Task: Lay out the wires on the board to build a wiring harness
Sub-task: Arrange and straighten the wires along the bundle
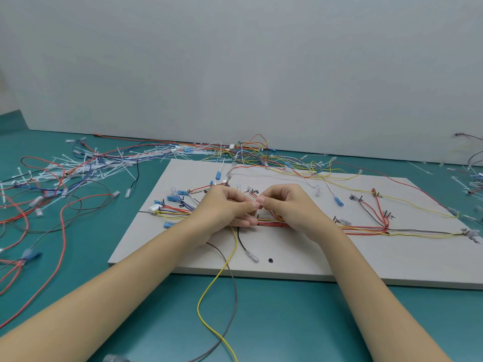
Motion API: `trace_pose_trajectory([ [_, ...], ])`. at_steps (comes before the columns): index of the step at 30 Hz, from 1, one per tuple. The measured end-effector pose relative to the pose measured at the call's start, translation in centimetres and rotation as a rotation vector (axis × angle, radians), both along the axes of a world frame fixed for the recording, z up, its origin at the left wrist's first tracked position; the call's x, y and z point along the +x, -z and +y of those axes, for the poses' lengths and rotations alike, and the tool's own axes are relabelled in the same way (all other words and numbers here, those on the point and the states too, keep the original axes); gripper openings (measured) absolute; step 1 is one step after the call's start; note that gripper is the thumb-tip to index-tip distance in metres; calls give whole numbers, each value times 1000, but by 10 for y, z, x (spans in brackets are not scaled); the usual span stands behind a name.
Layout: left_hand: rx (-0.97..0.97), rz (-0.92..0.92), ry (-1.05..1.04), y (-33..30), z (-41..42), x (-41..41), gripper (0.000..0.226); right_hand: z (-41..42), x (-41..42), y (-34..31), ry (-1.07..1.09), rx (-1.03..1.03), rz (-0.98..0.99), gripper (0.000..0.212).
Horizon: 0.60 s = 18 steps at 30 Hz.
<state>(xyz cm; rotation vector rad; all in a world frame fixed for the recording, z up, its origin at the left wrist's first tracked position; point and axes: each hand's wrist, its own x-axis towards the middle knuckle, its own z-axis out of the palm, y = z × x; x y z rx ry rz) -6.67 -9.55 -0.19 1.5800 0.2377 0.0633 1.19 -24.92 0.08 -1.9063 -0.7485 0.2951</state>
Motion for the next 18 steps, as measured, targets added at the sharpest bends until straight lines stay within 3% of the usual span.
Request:
trace_pose_trajectory([
  [18,178,-9,-28,1,1,1,5,7,0,5,5,74,-24,18],
])
